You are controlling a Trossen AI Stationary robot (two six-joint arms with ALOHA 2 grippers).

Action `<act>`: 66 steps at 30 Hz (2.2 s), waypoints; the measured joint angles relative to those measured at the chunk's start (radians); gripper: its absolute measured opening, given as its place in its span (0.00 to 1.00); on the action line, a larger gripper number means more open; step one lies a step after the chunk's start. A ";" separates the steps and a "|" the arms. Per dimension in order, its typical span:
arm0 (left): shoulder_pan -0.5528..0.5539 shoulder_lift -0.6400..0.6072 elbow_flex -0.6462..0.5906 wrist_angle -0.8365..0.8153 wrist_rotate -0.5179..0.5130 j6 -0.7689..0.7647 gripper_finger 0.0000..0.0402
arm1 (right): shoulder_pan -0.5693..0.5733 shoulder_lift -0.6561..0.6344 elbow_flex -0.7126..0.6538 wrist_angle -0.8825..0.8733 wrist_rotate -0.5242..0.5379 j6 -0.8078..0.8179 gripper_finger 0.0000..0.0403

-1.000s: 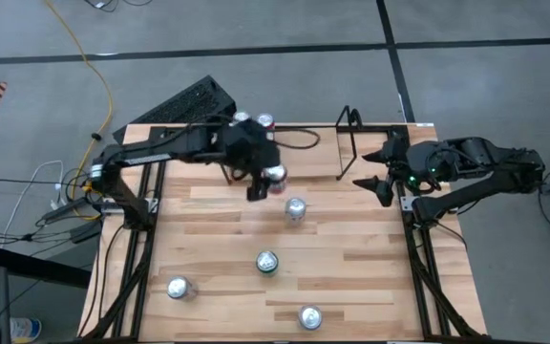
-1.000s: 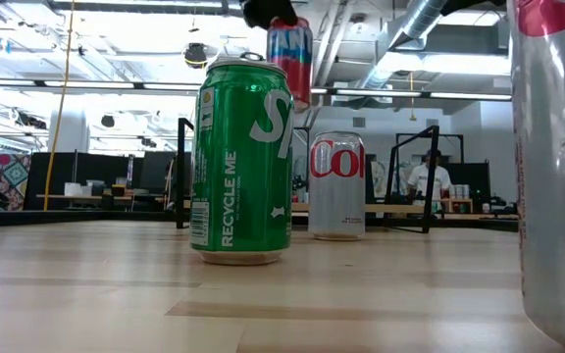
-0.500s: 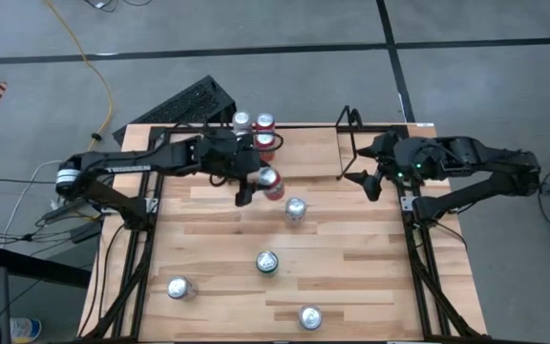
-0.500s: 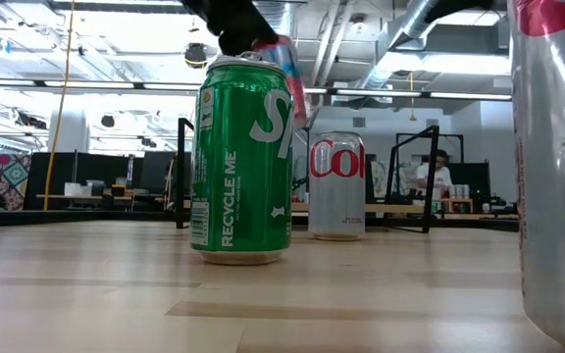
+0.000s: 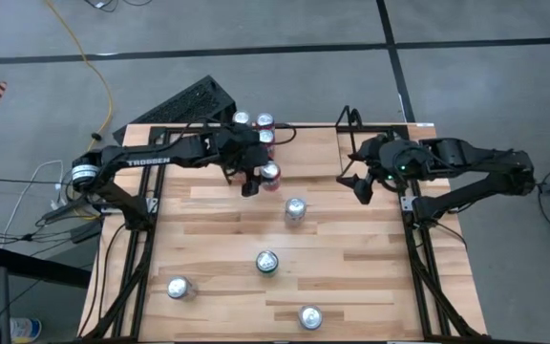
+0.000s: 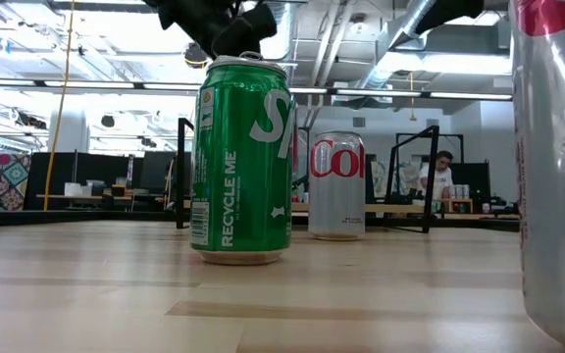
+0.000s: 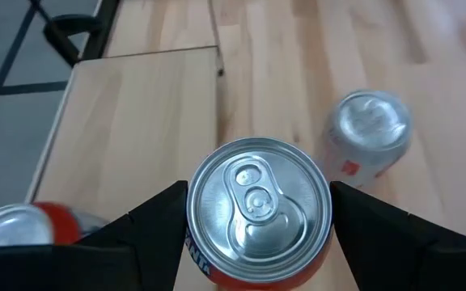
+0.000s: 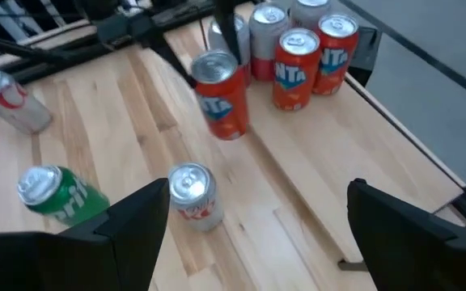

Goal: Place canned beverage on shelf
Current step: Put the red soda can on the shelf aligned with the other red soda cans

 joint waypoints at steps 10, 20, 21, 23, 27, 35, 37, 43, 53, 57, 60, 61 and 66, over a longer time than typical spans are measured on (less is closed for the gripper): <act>0.082 0.004 0.000 -0.021 -0.001 0.052 0.64 | 0.000 0.016 0.001 0.006 -0.016 0.000 0.87; 0.082 0.077 0.002 -0.016 0.037 0.076 0.64 | 0.001 0.018 0.001 0.005 -0.015 -0.008 0.87; 0.082 0.081 0.002 -0.016 0.041 0.079 0.64 | 0.000 0.018 0.001 0.005 -0.015 -0.008 0.87; 0.082 0.083 0.003 -0.011 0.037 0.095 0.64 | 0.000 0.017 0.001 0.003 -0.015 -0.008 0.87; 0.085 0.083 0.003 -0.011 0.038 0.112 0.64 | -0.001 0.017 0.001 -0.007 -0.015 -0.009 0.87; 0.087 0.081 0.003 -0.023 0.048 0.199 0.64 | -0.002 0.017 0.001 -0.011 -0.012 -0.009 0.87; 0.094 0.081 0.002 -0.023 0.062 0.193 0.64 | -0.002 0.017 0.001 -0.011 -0.007 -0.011 0.87; 0.123 0.071 0.001 -0.035 0.093 0.193 0.64 | -0.007 0.017 0.001 -0.015 -0.007 -0.011 0.87; 0.135 0.068 0.014 -0.040 0.129 0.200 0.64 | -0.008 0.017 0.001 -0.022 -0.007 -0.011 0.87; 0.135 0.068 0.014 -0.038 0.129 0.201 0.64 | -0.008 0.017 0.001 -0.023 -0.007 -0.013 0.87; 0.135 0.067 0.017 -0.030 0.127 0.210 0.64 | -0.008 0.017 0.001 -0.024 -0.007 -0.016 0.87; 0.135 0.066 0.017 -0.030 0.121 0.214 0.64 | -0.008 0.017 0.001 -0.024 -0.007 -0.016 0.87; 0.140 0.066 0.017 -0.026 0.102 0.216 0.64 | -0.008 0.017 0.001 -0.024 -0.008 -0.016 0.87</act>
